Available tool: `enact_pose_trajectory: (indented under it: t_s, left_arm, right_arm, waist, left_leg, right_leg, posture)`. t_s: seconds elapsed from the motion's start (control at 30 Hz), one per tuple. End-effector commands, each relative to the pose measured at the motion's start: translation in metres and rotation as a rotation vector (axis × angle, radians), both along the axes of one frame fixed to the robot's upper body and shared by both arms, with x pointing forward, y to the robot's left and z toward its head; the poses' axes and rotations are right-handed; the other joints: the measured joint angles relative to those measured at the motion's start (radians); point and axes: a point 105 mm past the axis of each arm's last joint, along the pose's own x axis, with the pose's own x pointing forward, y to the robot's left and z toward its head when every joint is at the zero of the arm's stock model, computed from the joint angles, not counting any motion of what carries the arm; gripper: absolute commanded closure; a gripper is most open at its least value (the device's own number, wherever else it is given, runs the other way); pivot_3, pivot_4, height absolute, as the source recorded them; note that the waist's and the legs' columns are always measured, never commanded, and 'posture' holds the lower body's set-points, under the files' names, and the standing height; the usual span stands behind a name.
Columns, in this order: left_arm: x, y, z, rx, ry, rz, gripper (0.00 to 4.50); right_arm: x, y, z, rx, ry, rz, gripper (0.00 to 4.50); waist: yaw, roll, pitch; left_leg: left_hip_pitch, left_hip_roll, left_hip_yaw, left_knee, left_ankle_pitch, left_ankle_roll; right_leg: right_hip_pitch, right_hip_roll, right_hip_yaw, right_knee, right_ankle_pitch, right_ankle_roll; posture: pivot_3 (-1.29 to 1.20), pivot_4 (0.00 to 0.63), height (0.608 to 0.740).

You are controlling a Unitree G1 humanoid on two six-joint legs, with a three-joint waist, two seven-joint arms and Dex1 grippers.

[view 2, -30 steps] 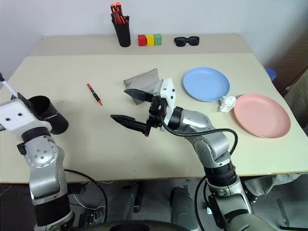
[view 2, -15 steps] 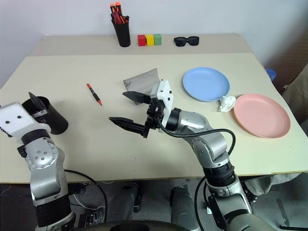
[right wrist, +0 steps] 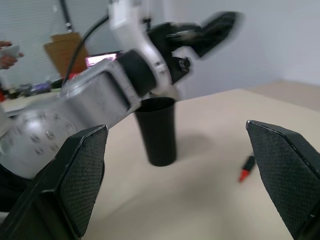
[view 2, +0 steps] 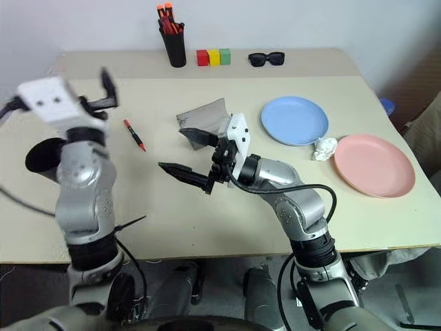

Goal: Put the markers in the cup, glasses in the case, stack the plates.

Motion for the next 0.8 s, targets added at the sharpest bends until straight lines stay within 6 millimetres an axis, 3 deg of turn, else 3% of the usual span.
enact_pose_trajectory:
  t_s: [0.03,0.27,0.57,0.67,0.8]
  left_arm:
    - [0.021,0.012,-0.035,0.0,0.345,0.135,0.02]
    - [0.041,0.026,-0.082,-0.25,0.674,0.181,0.02]
    - [0.057,0.025,-0.107,-0.34,0.835,0.147,0.02]
    - [0.059,0.025,-0.109,-0.344,0.847,0.15,0.86]
    - [0.06,0.025,-0.11,-0.35,0.848,0.149,2.83]
  right_arm:
    - [0.002,-0.003,0.012,0.034,-0.048,-0.021,0.0]
    - [0.001,-0.004,0.008,0.027,-0.043,-0.042,0.0]
    - [0.0,-0.005,0.004,0.022,-0.037,-0.053,0.0]
    - [-0.001,-0.005,0.003,0.019,-0.035,-0.053,0.0]
    - [-0.001,-0.005,0.002,0.016,-0.033,-0.052,0.0]
  waist:
    - [-0.011,0.0,0.0]
    - [-0.018,-0.001,0.001]
    - [-0.013,-0.002,0.002]
    - [-0.013,-0.002,0.001]
    - [-0.014,-0.002,0.001]
  left_leg:
    - [0.0,0.0,0.0,0.0,0.0,0.0]
    - [0.0,0.0,-0.003,-0.001,0.0,0.0]
    - [-0.001,0.0,-0.003,0.0,0.0,-0.001]
    - [0.0,0.0,-0.003,-0.001,0.001,-0.002]
    - [0.0,0.0,-0.002,-0.001,0.001,-0.002]
  right_leg:
    - [0.0,0.0,0.0,0.001,0.001,0.002]
    - [-0.001,0.001,-0.001,0.002,0.001,0.003]
    - [-0.001,0.001,-0.001,0.002,0.002,0.004]
    - [-0.001,0.001,-0.001,0.002,0.002,0.003]
    - [-0.001,0.001,0.0,0.002,0.002,0.004]
  posture:
    - [0.0,0.15,0.74]
    - [0.0,0.15,0.74]
    - [0.0,0.15,0.74]
    - [0.0,0.15,0.74]
    - [0.0,0.15,0.74]
